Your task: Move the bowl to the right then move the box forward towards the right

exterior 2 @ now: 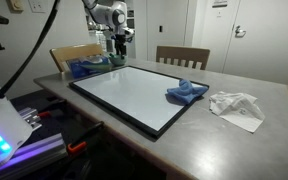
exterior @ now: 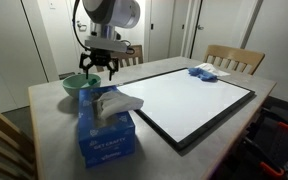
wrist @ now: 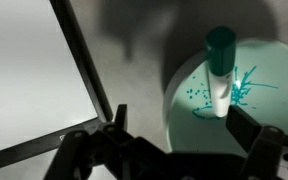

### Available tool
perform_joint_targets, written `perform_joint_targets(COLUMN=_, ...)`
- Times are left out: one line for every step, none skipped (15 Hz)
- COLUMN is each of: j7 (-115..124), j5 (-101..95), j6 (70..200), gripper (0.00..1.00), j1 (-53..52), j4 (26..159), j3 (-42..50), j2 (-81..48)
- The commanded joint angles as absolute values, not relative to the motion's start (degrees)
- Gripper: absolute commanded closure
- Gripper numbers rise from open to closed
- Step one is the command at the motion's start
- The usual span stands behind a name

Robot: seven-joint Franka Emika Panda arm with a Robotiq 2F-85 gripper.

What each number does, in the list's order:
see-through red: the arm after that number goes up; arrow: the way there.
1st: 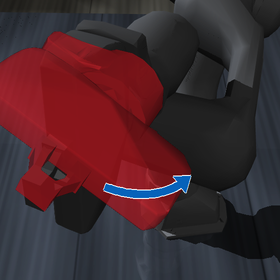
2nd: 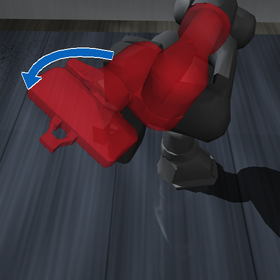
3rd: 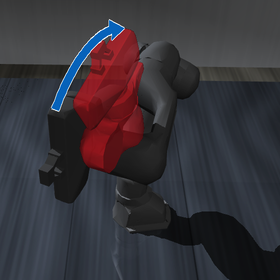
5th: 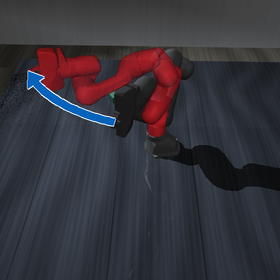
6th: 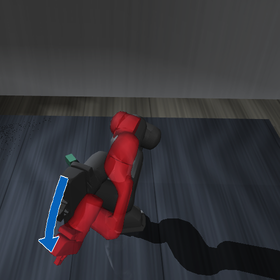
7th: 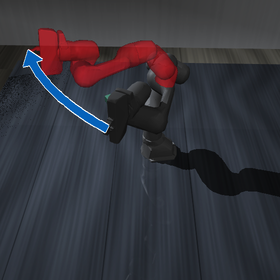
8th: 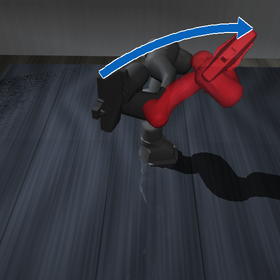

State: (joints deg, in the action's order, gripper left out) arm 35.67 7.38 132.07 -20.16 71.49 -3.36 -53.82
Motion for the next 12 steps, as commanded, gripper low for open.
perform_joint_targets(j7=36.45, j5=7.05, j6=130.29, gripper=0.0, j1=-20.25, j4=68.88, j3=-2.66, j2=-55.19)
perform_joint_targets(j7=36.48, j5=7.09, j6=130.48, gripper=0.04, j1=-20.18, j4=68.87, j3=-2.56, j2=-55.22)
perform_joint_targets(j7=36.49, j5=7.12, j6=130.65, gripper=0.28, j1=-20.11, j4=68.99, j3=-2.46, j2=-55.16)
perform_joint_targets(j7=36.46, j5=7.14, j6=130.7, gripper=0.29, j1=-20.08, j4=68.93, j3=-2.39, j2=-55.23)
perform_joint_targets(j7=36.31, j5=7.28, j6=130.8, gripper=0.3, j1=-20.04, j4=68.72, j3=-2.5, j2=-55.44)
perform_joint_targets(j7=36.27, j5=7.31, j6=130.77, gripper=0.38, j1=-20.04, j4=68.54, j3=-2.52, j2=-55.57)
perform_joint_targets(j7=36.22, j5=7.31, j6=130.73, gripper=0.45, j1=-20.05, j4=68.42, j3=-2.55, j2=-55.69)
perform_joint_targets(j7=36.17, j5=7.31, j6=130.73, gripper=0.53, j1=-20.06, j4=68.34, j3=-2.58, j2=-55.77)
perform_joint_targets(j7=36.1, j5=7.34, j6=130.75, gripper=0.6, j1=-20.03, j4=68.31, j3=-2.63, j2=-55.81)
perform_joint_targets(j7=36.05, j5=7.37, j6=130.76, gripper=0.67, j1=-20.01, j4=68.28, j3=-2.66, j2=-55.89)
perform_joint_targets(j7=35.69, j5=7.37, j6=130.62, gripper=0.74, j1=-19.93, j4=68.22, j3=-2.79, j2=-55.98)
perform_joint_targets(j7=35.39, j5=7.32, j6=130.53, gripper=0.81, j1=-19.89, j4=68.19, j3=-2.88, j2=-56.07)
